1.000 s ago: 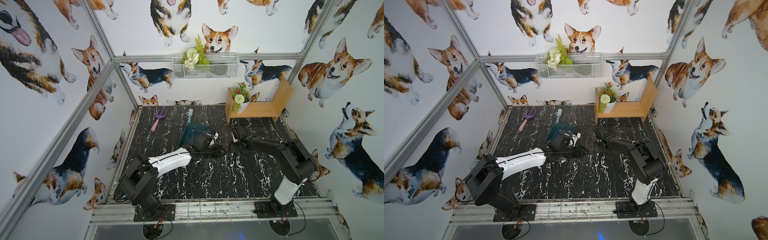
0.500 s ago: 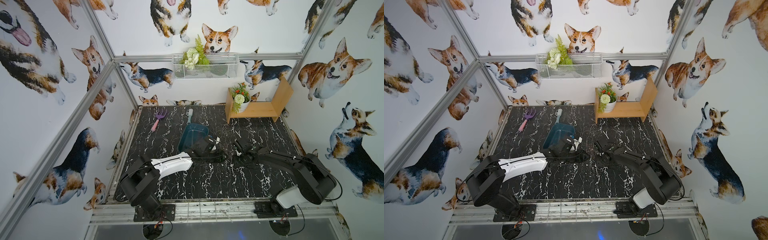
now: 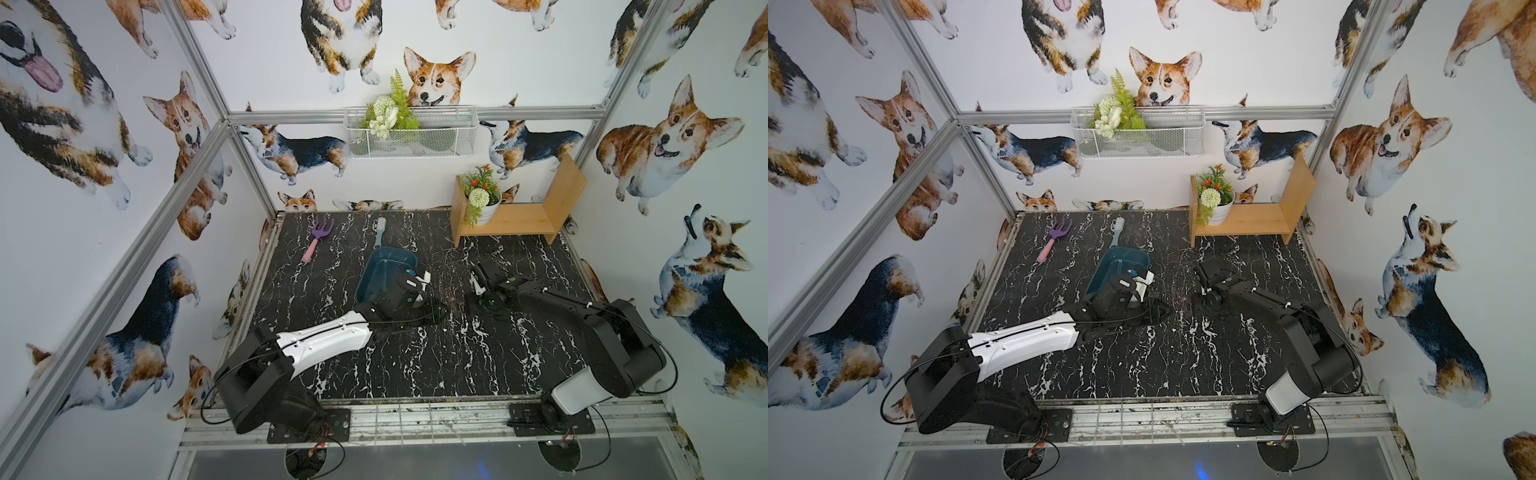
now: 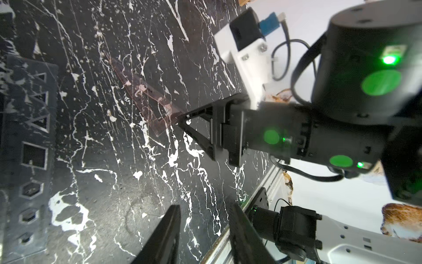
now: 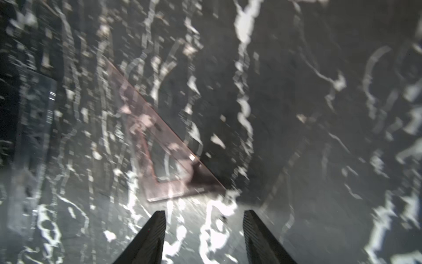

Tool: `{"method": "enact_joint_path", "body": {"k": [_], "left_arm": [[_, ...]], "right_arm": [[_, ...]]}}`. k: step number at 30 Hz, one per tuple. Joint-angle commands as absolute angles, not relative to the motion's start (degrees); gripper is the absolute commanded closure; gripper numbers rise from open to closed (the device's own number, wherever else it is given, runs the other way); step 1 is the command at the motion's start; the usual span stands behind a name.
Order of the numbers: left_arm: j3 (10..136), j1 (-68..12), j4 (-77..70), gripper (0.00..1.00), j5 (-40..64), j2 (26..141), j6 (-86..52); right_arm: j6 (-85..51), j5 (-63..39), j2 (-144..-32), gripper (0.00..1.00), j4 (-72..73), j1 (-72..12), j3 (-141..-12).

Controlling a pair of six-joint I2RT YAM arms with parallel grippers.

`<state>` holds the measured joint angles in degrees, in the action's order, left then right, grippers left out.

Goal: Put the scattered rulers into the storage box
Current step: Pick up the ruler from the center of the board.

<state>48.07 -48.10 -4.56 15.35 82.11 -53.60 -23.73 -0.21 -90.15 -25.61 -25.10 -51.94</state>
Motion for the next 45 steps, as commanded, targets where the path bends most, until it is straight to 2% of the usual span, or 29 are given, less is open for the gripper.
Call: {"method": "enact_joint_path", "body": {"k": [1,4,5,12,32,39,40,45], "left_arm": [[47.75,-47.99,-2.41,0.58,13.98,80.50,-52.32],[47.38,-47.99,-2.11,0.58,13.73,79.68,-52.25],[47.35,-47.91,-2.10,0.58,13.76,79.63,-52.21],[47.11,-47.90,-2.22,0.58,14.25,80.24,-52.26],[47.20,-47.90,-3.52,0.58,14.61,82.38,-52.47],[48.70,-47.90,-5.09,0.58,15.64,86.54,-52.81],[49.14,-47.90,-5.20,0.58,15.74,87.27,-52.81],[50.89,-47.90,-5.70,0.58,15.56,90.40,-53.35]], "right_arm": [[-22.00,-2.28,-92.46,0.38,-23.41,-24.96,-54.05],[-21.80,-2.39,-94.17,0.38,-23.20,-24.95,-55.40],[-21.81,-2.45,-94.59,0.34,-23.16,-24.89,-55.63],[-21.84,-2.73,-95.71,0.34,-22.29,-24.96,-54.26],[-26.21,-4.11,-89.92,0.33,-21.26,-29.08,-47.28],[-24.42,-0.30,-89.43,0.36,-25.67,-28.87,-52.19],[-23.99,0.34,-89.49,0.41,-26.46,-28.78,-53.23],[-22.05,2.06,-91.65,0.51,-29.04,-27.12,-57.09]]}}
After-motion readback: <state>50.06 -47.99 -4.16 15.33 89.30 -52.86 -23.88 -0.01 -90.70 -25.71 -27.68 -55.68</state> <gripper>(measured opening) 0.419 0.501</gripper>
